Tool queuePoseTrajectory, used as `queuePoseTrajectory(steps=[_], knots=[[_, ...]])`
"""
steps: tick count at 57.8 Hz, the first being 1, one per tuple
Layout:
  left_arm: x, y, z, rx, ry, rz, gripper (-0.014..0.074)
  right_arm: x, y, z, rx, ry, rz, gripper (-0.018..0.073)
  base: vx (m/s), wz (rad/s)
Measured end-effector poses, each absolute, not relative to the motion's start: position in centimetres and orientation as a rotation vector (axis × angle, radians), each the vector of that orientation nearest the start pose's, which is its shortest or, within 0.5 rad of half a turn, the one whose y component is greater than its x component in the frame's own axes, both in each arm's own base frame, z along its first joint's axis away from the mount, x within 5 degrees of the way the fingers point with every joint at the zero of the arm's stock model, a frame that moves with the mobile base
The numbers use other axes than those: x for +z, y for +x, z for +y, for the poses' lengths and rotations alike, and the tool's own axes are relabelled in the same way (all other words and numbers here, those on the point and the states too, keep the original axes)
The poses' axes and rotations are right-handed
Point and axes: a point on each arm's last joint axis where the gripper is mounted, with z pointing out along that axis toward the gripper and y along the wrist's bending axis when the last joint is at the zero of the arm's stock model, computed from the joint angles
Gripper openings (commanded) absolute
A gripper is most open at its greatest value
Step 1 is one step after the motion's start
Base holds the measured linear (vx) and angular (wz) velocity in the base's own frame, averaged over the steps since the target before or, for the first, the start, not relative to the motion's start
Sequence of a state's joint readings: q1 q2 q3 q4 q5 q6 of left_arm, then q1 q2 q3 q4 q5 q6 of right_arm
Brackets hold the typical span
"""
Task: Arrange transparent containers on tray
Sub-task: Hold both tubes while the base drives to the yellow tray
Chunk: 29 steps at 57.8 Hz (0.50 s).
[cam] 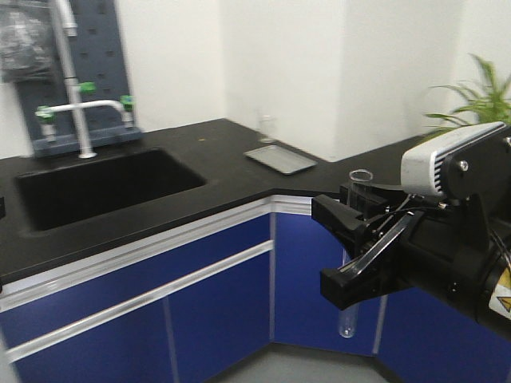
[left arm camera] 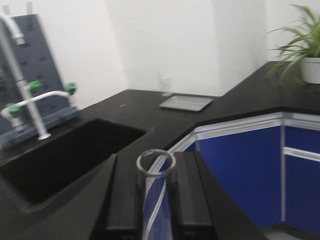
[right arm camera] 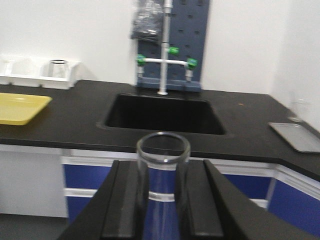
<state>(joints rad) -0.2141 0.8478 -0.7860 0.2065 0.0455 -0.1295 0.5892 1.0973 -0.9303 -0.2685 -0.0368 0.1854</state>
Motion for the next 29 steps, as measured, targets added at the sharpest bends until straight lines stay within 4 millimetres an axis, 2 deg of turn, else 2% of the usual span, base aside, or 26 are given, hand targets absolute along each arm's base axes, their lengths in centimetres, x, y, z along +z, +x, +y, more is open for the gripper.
queuePoseTrajectory(steps=[29], knots=[[38.68, 17.92, -3.81, -0.100, 0.223, 1.575, 0.0000, 38.97, 20.59, 13.86, 0.398, -0.545, 1.536, -0.0011, -0.16, 0.55]])
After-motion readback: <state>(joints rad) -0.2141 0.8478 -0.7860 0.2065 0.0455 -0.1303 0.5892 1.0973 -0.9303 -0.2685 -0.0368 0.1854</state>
